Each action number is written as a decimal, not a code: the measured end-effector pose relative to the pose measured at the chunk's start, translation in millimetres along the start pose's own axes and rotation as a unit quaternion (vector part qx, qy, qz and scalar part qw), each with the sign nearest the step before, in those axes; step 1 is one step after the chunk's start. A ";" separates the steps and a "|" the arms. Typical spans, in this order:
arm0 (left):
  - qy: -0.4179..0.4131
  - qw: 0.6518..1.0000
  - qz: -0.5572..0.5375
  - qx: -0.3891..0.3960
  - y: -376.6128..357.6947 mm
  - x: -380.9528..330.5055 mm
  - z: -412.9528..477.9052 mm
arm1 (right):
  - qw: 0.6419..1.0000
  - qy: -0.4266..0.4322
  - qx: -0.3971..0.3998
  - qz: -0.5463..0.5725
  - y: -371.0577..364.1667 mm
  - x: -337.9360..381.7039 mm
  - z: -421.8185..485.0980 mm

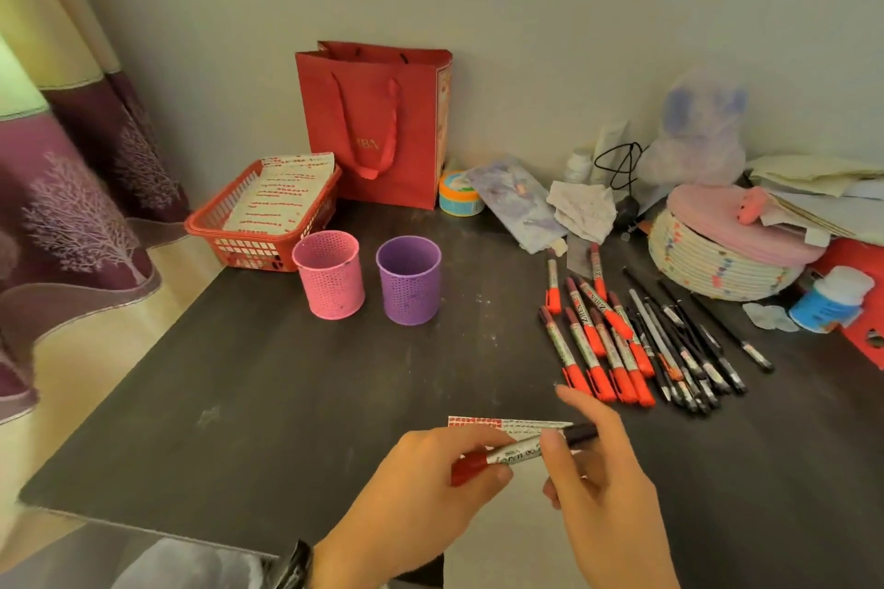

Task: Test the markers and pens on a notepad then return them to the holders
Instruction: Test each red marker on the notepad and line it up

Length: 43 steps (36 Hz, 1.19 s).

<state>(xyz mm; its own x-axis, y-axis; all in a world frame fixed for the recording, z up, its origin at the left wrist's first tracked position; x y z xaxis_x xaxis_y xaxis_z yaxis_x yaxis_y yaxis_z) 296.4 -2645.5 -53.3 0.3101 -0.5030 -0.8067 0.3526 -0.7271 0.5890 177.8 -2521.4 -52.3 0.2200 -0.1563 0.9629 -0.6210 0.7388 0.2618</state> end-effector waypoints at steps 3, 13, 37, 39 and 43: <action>0.031 0.998 0.025 -0.052 18.0 16.1 -9.7 | 1.000 0.007 -0.011 0.016 -6.0 -1.0 2.1; 0.246 0.904 0.169 -0.306 115.0 115.4 -90.8 | 0.914 0.159 0.035 -0.371 -37.3 -22.2 -7.4; 0.285 0.837 0.275 -0.378 112.3 130.6 -124.7 | 0.907 0.097 0.094 -0.399 -46.3 -41.3 -4.3; 0.294 0.838 0.267 -0.375 111.6 129.8 -121.9 | 0.904 0.090 0.101 -0.405 -46.3 -43.8 -4.0; 0.268 0.857 0.268 -0.349 105.9 109.1 -98.1 | 0.904 0.069 0.124 -0.403 -43.7 -44.9 -2.5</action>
<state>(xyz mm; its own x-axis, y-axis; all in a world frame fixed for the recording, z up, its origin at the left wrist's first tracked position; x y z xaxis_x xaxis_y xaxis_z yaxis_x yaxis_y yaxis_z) 454.2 -2731.5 -74.2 0.8882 -0.2537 -0.3830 0.4165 0.0928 0.9044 197.0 -2545.1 -107.2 0.7573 -0.4822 0.4405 -0.3637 0.2488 0.8977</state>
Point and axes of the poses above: each hand's wrist, its own z-axis towards the middle knuckle, its own y-axis out of the back of the hand, x = y × z, the point moved 7 cm from there along z, towards the middle knuckle, and after that the axes turned 3 degrees about x, right-handed, at the moved point
